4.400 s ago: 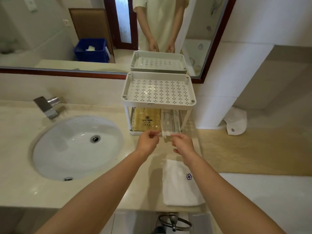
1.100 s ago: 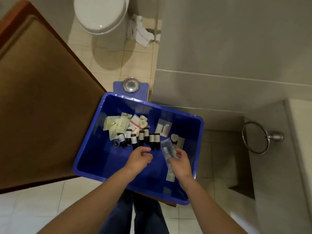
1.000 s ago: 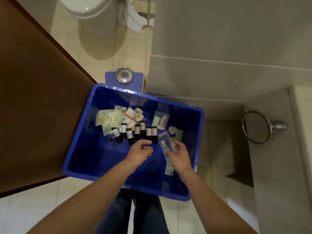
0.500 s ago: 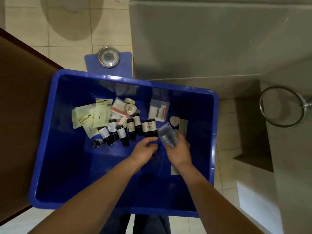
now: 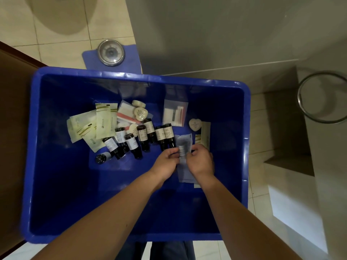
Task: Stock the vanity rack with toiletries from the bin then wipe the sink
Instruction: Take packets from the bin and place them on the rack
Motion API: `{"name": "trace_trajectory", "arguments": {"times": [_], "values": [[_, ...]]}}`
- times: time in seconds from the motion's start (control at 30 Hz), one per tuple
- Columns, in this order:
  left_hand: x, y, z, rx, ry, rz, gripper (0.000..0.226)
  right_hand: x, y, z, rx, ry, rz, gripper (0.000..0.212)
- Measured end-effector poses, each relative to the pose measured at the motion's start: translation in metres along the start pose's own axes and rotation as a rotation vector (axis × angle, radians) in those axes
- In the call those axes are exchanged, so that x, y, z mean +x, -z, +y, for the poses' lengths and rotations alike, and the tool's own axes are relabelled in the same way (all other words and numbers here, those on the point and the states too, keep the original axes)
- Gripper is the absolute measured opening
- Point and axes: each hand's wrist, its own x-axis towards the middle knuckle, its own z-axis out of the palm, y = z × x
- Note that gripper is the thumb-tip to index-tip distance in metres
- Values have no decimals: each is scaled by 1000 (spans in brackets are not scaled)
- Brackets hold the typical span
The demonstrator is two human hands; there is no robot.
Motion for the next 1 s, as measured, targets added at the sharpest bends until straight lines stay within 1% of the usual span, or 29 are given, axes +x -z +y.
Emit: {"name": "trace_trajectory", "arguments": {"times": [0.03, 0.07, 0.17, 0.23, 0.3, 0.37, 0.43, 0.5, 0.57, 0.63, 0.7, 0.77, 0.8, 0.83, 0.9, 0.93, 1.0], "values": [[-1, 0, 0, 3, -2, -1, 44, -1, 0, 0, 30, -5, -10, 18], [-1, 0, 0, 5, -3, -3, 43, -1, 0, -1, 48, -6, -13, 16], [-5, 1, 2, 20, -11, 13, 39, -3, 3, -1, 77, -6, -23, 20], [-6, 2, 2, 39, -24, 34, 39, -7, 6, -3, 126, -22, -60, 19], [-8, 1, 3, 41, -40, 36, 34, -12, 9, -7, 189, -55, -101, 19], [-11, 0, 4, 36, -46, 30, 22, -17, 11, -10, 262, -75, -132, 20], [-15, 1, 5, 33, -53, 27, 20, -24, 14, -13, 347, -87, -147, 21], [-18, 3, 6, 49, -79, 10, 22, -31, 18, -15, 449, -89, -164, 19], [-21, 6, 7, 56, -105, 29, 25, -40, 22, -18, 578, -81, -227, 17], [-23, 9, 8, 66, -144, 107, 24, -46, 24, -21, 639, -95, -321, 12], [-22, 13, 10, 75, -197, 160, 22, -48, 25, -21, 631, -126, -339, 9], [-19, 17, 9, 95, -229, 177, 22, -45, 24, -20, 622, -135, -241, 15], [-18, 18, 9, 102, -236, 181, 21, -44, 23, -17, 571, -114, -162, 22], [-17, 19, 9, 101, -246, 186, 20, -42, 23, -15, 465, -73, -90, 31], [-14, 21, 6, 70, -267, 215, 20, -38, 20, -9, 179, 15, -13, 53], [-13, 22, 5, 46, -277, 231, 22, -37, 18, -7, 71, 38, -1, 62], [-12, 22, 2, 11, -289, 250, 24, -33, 14, -5, -39, 28, -13, 73]]}}
